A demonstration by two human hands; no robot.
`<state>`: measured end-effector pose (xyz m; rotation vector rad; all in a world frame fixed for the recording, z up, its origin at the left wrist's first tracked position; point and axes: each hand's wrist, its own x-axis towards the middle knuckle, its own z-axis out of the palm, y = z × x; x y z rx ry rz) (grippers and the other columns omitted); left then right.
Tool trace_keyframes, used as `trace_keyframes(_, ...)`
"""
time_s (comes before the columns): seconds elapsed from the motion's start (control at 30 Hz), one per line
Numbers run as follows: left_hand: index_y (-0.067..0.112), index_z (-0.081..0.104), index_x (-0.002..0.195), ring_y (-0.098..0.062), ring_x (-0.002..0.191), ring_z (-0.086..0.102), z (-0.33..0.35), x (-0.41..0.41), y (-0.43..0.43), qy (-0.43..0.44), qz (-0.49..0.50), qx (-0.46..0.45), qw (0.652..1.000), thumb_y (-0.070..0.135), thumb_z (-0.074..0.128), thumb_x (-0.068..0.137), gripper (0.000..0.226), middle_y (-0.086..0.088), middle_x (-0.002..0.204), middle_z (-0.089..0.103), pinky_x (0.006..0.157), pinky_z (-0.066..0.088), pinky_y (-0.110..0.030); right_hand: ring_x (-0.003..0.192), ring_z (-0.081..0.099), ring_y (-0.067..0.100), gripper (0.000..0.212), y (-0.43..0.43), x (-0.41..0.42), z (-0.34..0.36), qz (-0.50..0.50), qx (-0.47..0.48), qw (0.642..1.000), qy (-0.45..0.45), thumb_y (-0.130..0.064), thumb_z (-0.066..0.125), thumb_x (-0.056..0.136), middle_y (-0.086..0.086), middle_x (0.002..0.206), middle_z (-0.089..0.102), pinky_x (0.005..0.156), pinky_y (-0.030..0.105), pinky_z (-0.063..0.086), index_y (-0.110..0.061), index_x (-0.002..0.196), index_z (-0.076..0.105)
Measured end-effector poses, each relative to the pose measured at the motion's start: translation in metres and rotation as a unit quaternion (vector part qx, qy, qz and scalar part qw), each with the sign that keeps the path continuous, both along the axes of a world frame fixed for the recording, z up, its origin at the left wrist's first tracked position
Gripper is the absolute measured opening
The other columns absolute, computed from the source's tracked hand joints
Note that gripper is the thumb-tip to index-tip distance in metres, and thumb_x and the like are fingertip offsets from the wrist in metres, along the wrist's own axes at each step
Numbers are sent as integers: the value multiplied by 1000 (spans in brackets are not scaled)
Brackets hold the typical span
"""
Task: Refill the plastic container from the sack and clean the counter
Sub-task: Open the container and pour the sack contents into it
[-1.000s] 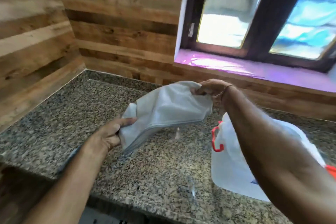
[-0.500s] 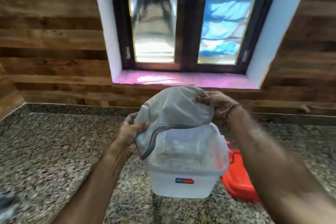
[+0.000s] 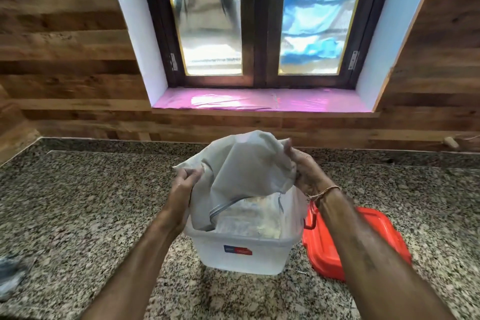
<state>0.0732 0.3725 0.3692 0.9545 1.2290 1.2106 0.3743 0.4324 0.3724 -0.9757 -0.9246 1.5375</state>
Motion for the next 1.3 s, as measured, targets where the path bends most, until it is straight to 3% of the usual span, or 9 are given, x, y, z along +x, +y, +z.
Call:
trace_keyframes(0.07, 14, 61, 109, -25, 84, 71, 0, 4, 3, -58, 25, -7, 998, 46, 58, 101, 33, -12, 97, 74, 76, 59, -41, 85, 72, 25, 76, 3, -2, 3, -14, -9, 1000, -20, -70, 57, 84, 13, 100, 74, 68, 34, 60, -5, 121, 70)
trace_keyframes(0.17, 22, 53, 83, -15, 66, 51, -7, 9, 8, -37, 104, 5, 994, 25, 62, 101, 20, 0, 74, 57, 58, 47, -29, 84, 70, 24, 49, 2, -5, 3, -56, -18, 998, -28, -48, 68, 93, 10, 95, 76, 67, 32, 59, -5, 115, 75)
trace_keyframes(0.37, 22, 32, 125, -14, 81, 61, -11, 11, 12, -63, 159, 23, 985, -21, 60, 87, 64, -3, 102, 58, 66, 55, -27, 81, 73, 21, 21, -4, -2, -2, -7, 11, 1000, 5, -5, 69, 91, 10, 93, 79, 77, 29, 61, 1, 110, 75)
trace_keyframes(0.67, 19, 53, 110, -25, 88, 63, -6, -8, 10, -100, 93, 16, 991, -43, 44, 61, 80, -10, 105, 64, 54, 59, -27, 83, 73, 25, 36, -1, -4, -9, -17, 26, 998, -48, 18, 58, 89, 11, 98, 76, 72, 34, 62, -8, 111, 70)
trace_keyframes(0.73, 22, 53, 102, -25, 88, 61, -4, -8, 8, -90, 82, 30, 992, -43, 43, 61, 78, -9, 103, 63, 50, 57, -26, 95, 71, 34, 31, 2, -7, -8, -37, 23, 998, -34, -12, 72, 94, 15, 109, 72, 75, 40, 61, -4, 121, 60)
trace_keyframes(0.83, 26, 56, 103, -23, 88, 59, -3, -8, 5, -87, 66, 38, 993, -42, 38, 61, 82, -9, 106, 62, 47, 53, -23, 95, 73, 31, 77, 4, -8, 3, -11, 17, 1000, -20, -56, 69, 84, 19, 111, 73, 80, 42, 62, 6, 129, 58)
trace_keyframes(1.07, 25, 58, 101, -22, 82, 68, 1, -9, -3, -142, 42, 57, 987, 12, 85, 74, 40, -6, 98, 69, 60, 60, -33, 87, 68, 31, 52, 9, -23, 3, -114, -33, 992, -53, -48, 89, 71, 21, 111, 73, 76, 45, 56, -10, 101, 71)
trace_keyframes(1.17, 22, 57, 94, -26, 85, 64, 1, -6, -3, -98, 88, 43, 990, 31, 78, 77, 29, -10, 99, 65, 57, 60, -34, 71, 65, 22, 19, 3, -28, 9, -124, -23, 992, -29, -33, 77, 89, 7, 85, 71, 65, 36, 54, -19, 85, 66)
trace_keyframes(1.3, 23, 63, 92, -26, 83, 64, 2, -10, -8, -56, 146, 67, 985, 27, 78, 81, 19, -9, 95, 68, 59, 60, -35, 51, 41, 5, 24, -2, -24, 15, -115, 8, 993, -35, -30, 63, 100, -10, 58, 54, 46, 21, 37, -21, 79, 57)
